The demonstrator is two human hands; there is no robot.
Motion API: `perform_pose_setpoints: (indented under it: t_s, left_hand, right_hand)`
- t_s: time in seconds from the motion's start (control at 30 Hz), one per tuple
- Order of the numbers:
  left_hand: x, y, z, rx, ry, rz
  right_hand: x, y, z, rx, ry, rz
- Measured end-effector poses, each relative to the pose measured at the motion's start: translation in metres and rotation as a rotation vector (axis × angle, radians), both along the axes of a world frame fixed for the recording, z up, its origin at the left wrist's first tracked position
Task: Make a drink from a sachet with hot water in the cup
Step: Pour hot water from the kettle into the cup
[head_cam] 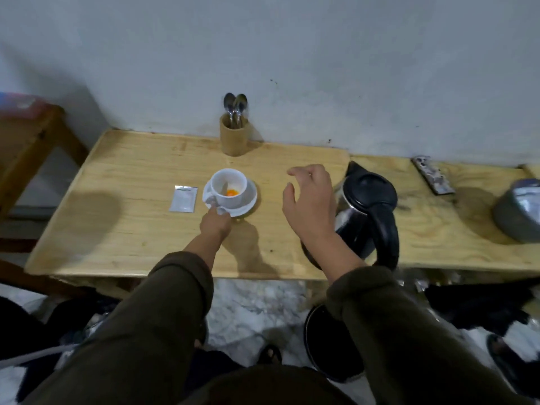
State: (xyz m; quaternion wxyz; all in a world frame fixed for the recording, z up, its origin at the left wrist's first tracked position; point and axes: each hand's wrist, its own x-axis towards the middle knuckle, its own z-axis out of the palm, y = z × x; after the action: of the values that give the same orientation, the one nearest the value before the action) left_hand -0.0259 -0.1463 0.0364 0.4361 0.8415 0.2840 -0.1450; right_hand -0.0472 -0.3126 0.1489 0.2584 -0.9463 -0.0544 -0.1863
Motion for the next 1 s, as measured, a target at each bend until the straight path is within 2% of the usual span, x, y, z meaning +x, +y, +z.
perform_pose_setpoints:
  t_s: [0.1, 0.2, 0.43, 0.57, 0.67, 0.73, 1.0]
  left_hand:
    - [0.003, -0.007, -0.005, 0.008, 0.044, 0.027]
    - [0.004, -0.012, -0.008, -0.063, 0.085, 0.107]
    - [0.008, -0.025, -0.01, -0.195, 0.055, 0.247]
    - [0.01, -0.028, -0.011, -0.266, 0.036, 0.327]
    - [0.011, -0.028, -0.011, -0.309, 0.043, 0.378]
    - [0.013, -0.028, -0.012, -0.338, 0.048, 0.407]
    - [0.014, -0.019, -0.018, -0.443, 0.038, 0.425]
  right_hand:
    - [-0.023, -0.043, 0.002, -0.075, -0.019, -0.117]
    - [-0.043, -0.073, 0.001, -0.127, -0.048, -0.266]
    - [-0.064, -0.096, -0.003, 0.011, -0.043, -0.275]
    - [-0.073, -0.104, -0.005, 0.295, 0.073, -0.322]
    - [-0.078, -0.107, -0.006, 0.618, 0.226, -0.512]
    - [-0.08, -0.109, -0.008, 0.73, 0.304, -0.595]
    - [-0.066, -0.106, 0.011, 0.594, 0.224, -0.53]
